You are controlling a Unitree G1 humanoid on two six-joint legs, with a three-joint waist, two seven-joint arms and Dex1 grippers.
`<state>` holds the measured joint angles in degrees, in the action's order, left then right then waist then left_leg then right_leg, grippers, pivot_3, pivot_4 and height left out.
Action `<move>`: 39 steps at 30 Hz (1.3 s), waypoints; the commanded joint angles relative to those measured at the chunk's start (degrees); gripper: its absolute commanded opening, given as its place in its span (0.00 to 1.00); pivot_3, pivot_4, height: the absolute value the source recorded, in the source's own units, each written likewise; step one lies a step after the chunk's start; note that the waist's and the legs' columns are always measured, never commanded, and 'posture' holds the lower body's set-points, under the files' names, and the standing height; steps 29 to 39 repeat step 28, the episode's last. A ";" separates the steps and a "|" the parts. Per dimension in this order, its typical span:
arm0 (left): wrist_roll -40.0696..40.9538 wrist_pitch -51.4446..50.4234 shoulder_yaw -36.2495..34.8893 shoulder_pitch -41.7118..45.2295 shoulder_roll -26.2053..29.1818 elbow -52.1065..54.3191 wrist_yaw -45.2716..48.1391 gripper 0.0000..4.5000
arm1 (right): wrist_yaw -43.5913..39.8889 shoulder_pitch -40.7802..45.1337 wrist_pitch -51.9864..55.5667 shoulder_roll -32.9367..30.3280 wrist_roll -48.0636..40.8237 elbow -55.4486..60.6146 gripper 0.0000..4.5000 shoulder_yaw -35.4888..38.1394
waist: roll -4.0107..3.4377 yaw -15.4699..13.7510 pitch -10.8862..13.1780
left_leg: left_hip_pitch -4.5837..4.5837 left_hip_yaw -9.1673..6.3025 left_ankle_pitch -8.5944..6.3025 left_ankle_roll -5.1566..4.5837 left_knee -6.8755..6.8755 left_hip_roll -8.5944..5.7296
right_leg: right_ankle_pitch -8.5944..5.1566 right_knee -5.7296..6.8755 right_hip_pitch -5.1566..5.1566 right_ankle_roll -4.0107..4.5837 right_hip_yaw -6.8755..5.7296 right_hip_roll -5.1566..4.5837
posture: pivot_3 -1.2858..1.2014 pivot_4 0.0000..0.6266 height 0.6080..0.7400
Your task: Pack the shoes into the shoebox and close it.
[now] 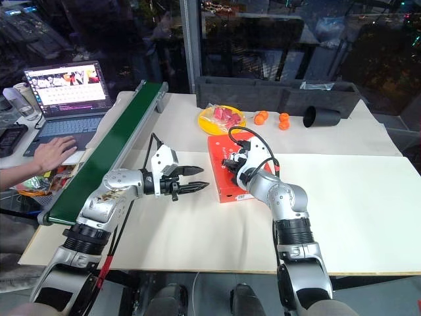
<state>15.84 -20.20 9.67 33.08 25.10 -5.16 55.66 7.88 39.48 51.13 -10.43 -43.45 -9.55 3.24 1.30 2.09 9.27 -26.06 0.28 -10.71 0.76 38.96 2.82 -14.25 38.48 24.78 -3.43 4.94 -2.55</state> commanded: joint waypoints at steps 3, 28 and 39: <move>0.37 -1.36 -4.52 -0.24 -1.24 1.81 -6.81 0.55 | -0.16 -0.70 2.96 -1.37 2.25 2.04 0.02 3.12 | 0.00 -0.22 0.00 | -0.01 -0.02 0.00 0.00 0.00 0.00 | 0.00 0.00 -0.01 0.00 -0.01 0.00 | 0.52 0.24 0.55; -1.40 -5.08 -20.80 -4.62 -11.95 -1.29 -42.91 0.55 | -3.86 -19.66 -18.00 -24.43 31.04 14.82 0.02 12.88 | 0.03 -0.93 0.04 | -0.26 0.03 0.00 0.01 -0.03 -0.08 | -0.01 -0.02 0.29 -0.03 0.06 -0.05 | 0.52 0.24 0.55; -1.40 -5.08 -20.80 -4.62 -11.95 -1.29 -42.91 0.55 | -3.86 -19.66 -18.00 -24.43 31.04 14.82 0.02 12.88 | 0.03 -0.93 0.04 | -0.26 0.03 0.00 0.01 -0.03 -0.08 | -0.01 -0.02 0.29 -0.03 0.06 -0.05 | 0.52 0.24 0.55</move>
